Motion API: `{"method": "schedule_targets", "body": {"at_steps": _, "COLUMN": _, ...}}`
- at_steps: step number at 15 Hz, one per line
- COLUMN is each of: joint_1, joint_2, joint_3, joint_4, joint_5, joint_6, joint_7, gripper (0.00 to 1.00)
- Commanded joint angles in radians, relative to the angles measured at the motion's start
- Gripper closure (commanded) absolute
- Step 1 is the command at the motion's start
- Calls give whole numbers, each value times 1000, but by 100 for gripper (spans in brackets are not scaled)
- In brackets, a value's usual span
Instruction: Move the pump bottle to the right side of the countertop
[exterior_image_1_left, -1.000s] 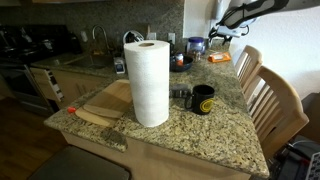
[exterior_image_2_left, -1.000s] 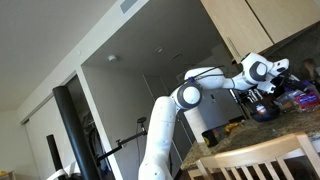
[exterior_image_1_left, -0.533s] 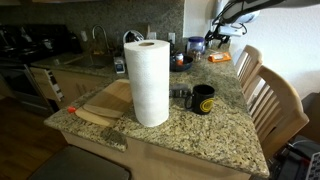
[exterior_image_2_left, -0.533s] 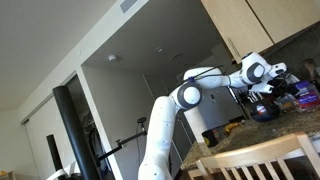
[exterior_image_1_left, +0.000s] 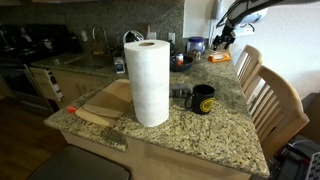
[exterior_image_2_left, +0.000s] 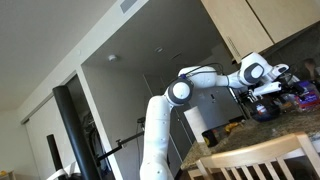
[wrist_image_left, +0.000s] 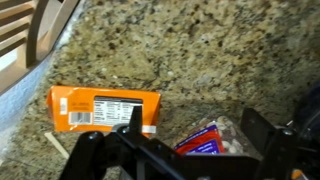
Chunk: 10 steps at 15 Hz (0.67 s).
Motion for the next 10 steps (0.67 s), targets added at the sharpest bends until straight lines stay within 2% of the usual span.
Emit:
{"method": "schedule_targets", "body": {"at_steps": 1, "joint_1": 56, "joint_2": -9, "joint_3": -83, "joint_4": -7, "joint_5": 39, "joint_6": 5, "joint_7": -32, "gripper": 0}}
{"method": "schedule_targets", "body": {"at_steps": 2, "joint_1": 23, "joint_2": 5, "joint_3": -74, "joint_4": 16, "joint_5": 110, "joint_6": -13, "joint_7": -31, "gripper": 0}}
{"method": "schedule_targets", "body": {"at_steps": 3, "joint_1": 102, "joint_2": 51, "joint_3": -70, "joint_4": 79, "joint_5": 124, "joint_6": -41, "joint_7": 111, "gripper": 0}}
{"method": "schedule_targets", "body": {"at_steps": 4, "joint_1": 130, "joint_2": 59, "joint_3": -67, "joint_4": 95, "joint_5": 138, "joint_6": -52, "joint_7": 127, "gripper": 0}}
{"method": "schedule_targets", "body": {"at_steps": 6, "joint_1": 196, "joint_2": 61, "joint_3": -67, "joint_4": 88, "joint_5": 102, "joint_6": -18, "joint_7": 125, "gripper": 0}}
{"method": "schedule_targets", "body": {"at_steps": 10, "joint_1": 390, "joint_2": 103, "joint_3": -75, "joint_4": 134, "joint_5": -18, "joint_6": -13, "joint_7": 188, "gripper": 0}}
